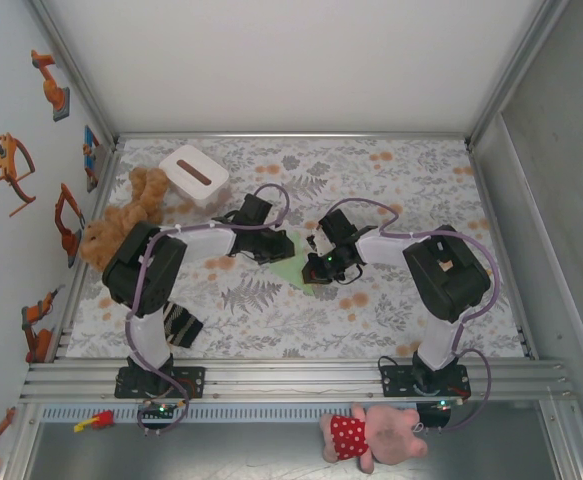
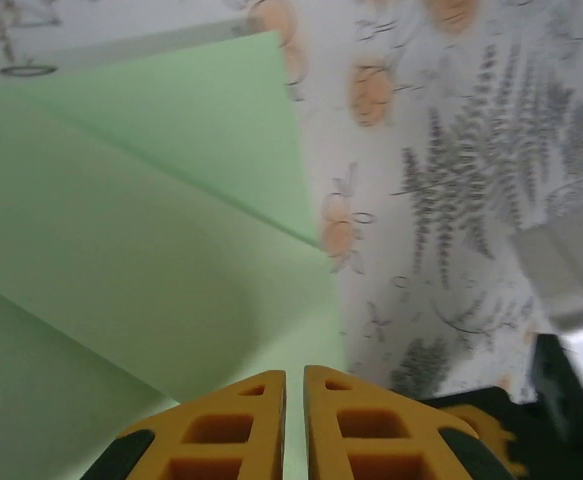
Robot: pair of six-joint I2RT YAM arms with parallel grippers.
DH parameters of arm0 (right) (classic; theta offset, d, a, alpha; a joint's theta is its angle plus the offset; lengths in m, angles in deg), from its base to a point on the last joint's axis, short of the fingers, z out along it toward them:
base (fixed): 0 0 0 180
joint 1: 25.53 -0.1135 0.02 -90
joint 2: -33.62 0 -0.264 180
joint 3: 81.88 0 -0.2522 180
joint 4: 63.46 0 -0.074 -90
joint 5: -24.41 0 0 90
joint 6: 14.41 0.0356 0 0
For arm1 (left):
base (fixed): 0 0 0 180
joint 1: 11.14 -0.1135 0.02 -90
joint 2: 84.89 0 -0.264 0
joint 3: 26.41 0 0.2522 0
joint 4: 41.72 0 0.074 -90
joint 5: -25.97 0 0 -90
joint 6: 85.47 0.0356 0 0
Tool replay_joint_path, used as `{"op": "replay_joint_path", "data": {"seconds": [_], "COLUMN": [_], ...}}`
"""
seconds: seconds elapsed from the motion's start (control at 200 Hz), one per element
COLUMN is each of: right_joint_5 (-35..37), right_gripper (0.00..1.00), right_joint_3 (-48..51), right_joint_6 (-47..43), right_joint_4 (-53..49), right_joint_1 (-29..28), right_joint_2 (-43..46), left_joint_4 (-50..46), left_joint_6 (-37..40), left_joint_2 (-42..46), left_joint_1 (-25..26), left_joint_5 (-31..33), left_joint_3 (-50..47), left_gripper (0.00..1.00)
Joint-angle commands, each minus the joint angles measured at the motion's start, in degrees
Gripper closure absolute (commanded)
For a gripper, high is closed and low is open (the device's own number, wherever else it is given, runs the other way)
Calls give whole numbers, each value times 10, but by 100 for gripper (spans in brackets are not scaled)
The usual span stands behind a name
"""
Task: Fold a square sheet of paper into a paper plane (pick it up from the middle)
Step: Fold the triangle at the center of the table.
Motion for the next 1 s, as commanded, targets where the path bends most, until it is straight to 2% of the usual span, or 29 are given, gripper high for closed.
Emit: {"op": "replay_joint_path", "data": {"seconds": [0.0,0.381,0.556,0.716,0.841,0.997], "right_joint_5": [119,118,76,32,24,28], "right_gripper": [100,100,100,100,92,78], "right_joint_3": [53,66,68,50,20,11], "right_joint_6": [-1,11,29,72,95,115], "right_joint_4": [-125,-104,-63,14,71,132], "right_joint_1": [7,7,7,7,7,16], "right_joint_2": [-57,-54,-35,30,83,111], "left_joint_4": [-30,-74,-94,-94,-92,-87], "left_joint_6": [4,53,63,52,33,4], "left_joint_2": [-30,-83,-87,-67,-25,38], "left_joint_1": [-13,-113,-119,-118,-117,-109], "left_joint_5": [-8,17,16,12,19,53], "left_joint_3": [39,54,83,96,99,84], "left_gripper": [86,86,86,86,82,70]}}
